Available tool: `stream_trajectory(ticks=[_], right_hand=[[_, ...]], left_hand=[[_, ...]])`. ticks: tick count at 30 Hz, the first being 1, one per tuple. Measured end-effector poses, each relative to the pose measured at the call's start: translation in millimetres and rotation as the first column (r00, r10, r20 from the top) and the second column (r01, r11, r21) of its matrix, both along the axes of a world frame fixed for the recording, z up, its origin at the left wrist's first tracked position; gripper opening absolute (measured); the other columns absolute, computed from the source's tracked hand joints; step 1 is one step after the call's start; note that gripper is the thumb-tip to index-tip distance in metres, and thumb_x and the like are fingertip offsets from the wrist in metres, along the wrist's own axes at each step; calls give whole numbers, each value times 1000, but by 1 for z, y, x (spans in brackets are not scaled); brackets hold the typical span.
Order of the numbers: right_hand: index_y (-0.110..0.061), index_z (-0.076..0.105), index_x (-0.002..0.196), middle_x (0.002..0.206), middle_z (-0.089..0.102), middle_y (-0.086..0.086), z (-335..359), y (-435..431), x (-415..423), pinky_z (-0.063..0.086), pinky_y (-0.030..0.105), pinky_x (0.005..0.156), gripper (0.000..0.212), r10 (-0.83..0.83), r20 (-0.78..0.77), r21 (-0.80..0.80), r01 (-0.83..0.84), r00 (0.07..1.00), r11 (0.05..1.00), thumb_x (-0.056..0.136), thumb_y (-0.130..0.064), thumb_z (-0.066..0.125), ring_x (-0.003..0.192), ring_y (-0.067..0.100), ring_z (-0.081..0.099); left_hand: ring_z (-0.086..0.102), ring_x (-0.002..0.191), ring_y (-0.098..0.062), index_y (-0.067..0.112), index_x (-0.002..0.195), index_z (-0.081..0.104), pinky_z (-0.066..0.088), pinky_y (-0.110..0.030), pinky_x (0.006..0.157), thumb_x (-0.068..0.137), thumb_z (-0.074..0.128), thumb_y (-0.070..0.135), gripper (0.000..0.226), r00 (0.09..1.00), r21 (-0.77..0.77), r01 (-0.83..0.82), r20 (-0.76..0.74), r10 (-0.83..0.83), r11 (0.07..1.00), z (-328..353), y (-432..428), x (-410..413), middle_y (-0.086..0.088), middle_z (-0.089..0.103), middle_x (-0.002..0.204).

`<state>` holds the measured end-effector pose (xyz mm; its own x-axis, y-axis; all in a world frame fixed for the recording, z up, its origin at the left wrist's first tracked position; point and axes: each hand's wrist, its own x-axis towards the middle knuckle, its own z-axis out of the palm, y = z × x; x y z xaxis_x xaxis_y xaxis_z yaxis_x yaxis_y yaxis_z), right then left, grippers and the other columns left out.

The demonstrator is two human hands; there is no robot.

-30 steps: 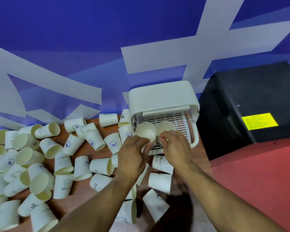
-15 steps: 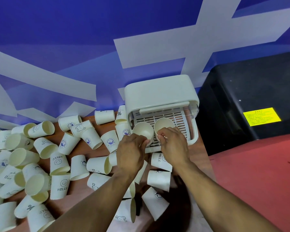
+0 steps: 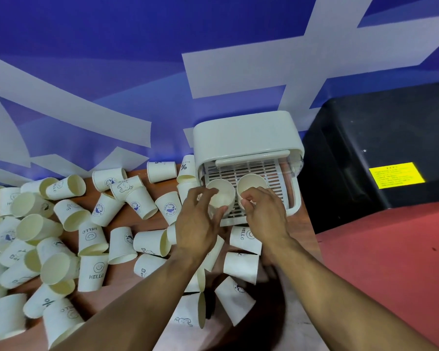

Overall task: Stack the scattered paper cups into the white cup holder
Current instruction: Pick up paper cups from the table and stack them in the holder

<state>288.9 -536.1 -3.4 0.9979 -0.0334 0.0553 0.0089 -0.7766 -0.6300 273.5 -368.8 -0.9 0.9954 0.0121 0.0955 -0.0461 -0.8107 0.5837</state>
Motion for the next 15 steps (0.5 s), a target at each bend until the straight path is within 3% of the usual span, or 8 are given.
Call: stream_trajectory(ticks=[5,8,12,15], right_hand=[[-15,65,107,105,63,-2,19,6,-16,42,28,83,24,-94,81,96,86,992,992,84,-15,70,99,18,54],[-17,64,104,100,62,-4,30,12,-39,44,26,79,24,-122,97,162,106,988,981,82,-14,71,91,12,55],[-21,62,100,92,62,-9,24,14,-89,46,25,71,20,-177,-15,182,176,984,967,82,-20,70,78,4,58],[-21,63,100,90,65,-8,11,16,-134,51,31,71,21,-244,-165,187,273,956,944,80,-20,71,78,9,61]], left_hand=[[61,92,-13,29,117,60,51,-27,63,88,66,44,34,998,-31,-40,46,42,999,4,23,-25,5,51,123],[60,89,-14,28,109,64,50,-29,64,88,65,45,28,1000,13,-10,13,10,1000,1,38,-46,6,57,113],[61,87,-15,31,108,66,51,-31,69,86,67,43,25,997,-17,10,-75,-11,1000,0,52,-86,10,60,107],[60,90,-11,35,112,63,51,-31,71,88,63,45,26,982,-16,105,-159,-106,994,-6,63,-119,15,57,110]])
